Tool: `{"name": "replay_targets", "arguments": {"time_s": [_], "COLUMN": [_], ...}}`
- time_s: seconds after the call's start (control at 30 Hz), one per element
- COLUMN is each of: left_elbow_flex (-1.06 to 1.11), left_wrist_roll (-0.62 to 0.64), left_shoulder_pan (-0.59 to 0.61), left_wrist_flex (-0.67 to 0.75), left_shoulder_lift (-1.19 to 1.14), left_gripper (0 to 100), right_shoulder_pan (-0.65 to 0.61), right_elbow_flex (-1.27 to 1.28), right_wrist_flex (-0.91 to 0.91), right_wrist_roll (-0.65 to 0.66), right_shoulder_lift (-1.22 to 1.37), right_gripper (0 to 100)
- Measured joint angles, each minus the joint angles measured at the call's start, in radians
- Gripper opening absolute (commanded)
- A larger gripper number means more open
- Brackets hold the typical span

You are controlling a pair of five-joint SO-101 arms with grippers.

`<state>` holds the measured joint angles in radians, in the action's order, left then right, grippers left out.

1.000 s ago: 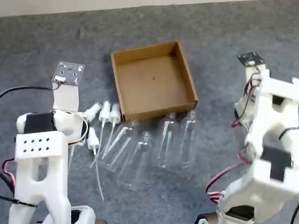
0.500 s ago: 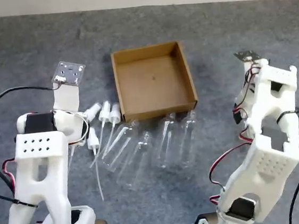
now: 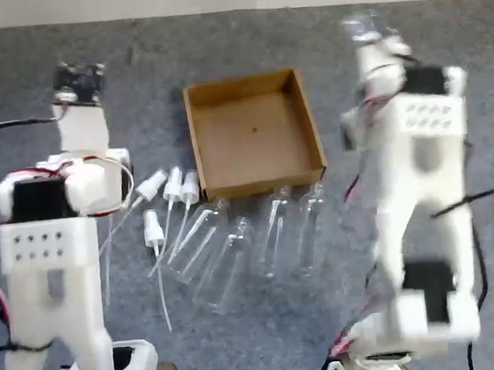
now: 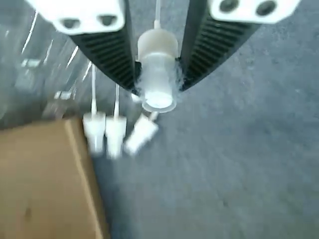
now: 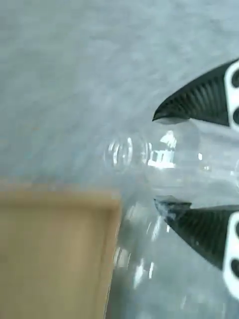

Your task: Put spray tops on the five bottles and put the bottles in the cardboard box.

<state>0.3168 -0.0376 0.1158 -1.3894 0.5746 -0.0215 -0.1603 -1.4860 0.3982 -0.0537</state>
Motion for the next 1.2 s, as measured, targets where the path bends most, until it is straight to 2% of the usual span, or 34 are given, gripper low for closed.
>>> {"name": "replay_targets", "arguments": {"time_s": [0.27,0.4,0.6,0.87,1.2], "left_elbow_flex": [-0.038,-0.012,0.046,0.160,0.187], "left_wrist_roll": [0.106,0.193,0.384,0.531,0.545], "left_shoulder_pan": [0.000,0.000,0.000,0.000,-0.069], "left_wrist_flex": [0.021,0.106,0.269,0.416,0.436], "left_shoulder_lift": [0.285,0.456,0.560,0.606,0.661], "left_gripper": [0,0,0,0,0], "right_shoulder_pan": [-0.384,-0.535,-0.769,-0.896,-0.898], "right_elbow_flex": [0.577,0.818,0.985,1.142,1.151], "right_wrist_flex": [0.325,0.414,0.597,0.763,0.778], "right_wrist_roll": [-0.117,-0.152,-0.158,-0.158,-0.160], "right_shoulder_lift": [-0.519,-0.710,-0.842,-0.928,-0.939], "right_gripper": [0.4,0.4,0.4,0.4,0.4]}}
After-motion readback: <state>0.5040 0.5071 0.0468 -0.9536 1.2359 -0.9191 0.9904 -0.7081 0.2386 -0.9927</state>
